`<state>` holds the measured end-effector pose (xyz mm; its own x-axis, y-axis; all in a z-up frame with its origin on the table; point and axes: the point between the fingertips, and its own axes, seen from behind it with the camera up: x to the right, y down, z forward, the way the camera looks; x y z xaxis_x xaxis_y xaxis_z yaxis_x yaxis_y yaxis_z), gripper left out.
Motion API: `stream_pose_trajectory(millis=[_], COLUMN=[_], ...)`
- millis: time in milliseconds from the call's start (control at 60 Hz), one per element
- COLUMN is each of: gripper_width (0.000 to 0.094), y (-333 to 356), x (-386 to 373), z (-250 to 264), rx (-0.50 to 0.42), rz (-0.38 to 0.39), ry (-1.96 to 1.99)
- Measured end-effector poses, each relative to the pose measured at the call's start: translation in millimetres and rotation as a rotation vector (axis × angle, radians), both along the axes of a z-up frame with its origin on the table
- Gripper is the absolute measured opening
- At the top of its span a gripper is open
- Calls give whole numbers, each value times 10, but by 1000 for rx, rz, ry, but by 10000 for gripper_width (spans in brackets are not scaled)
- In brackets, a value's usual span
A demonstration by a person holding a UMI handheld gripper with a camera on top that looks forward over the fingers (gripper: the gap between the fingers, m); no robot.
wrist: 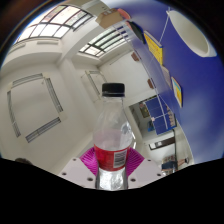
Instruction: Pour water
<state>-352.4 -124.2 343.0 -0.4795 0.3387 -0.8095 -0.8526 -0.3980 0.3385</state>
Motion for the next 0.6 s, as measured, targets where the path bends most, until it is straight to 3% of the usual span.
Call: stream_pose_trajectory(millis=[250, 367, 383, 500, 600], gripper_width=[310, 309, 308, 309, 312], y=[36, 186, -43, 49, 103], x=[750, 685, 693, 634, 738], z=[-849, -1061, -1032, -955, -645], rx=[-169, -217, -225, -226, -163], rz=[7, 35, 43, 71, 74], ry=[351, 402, 413, 385, 292])
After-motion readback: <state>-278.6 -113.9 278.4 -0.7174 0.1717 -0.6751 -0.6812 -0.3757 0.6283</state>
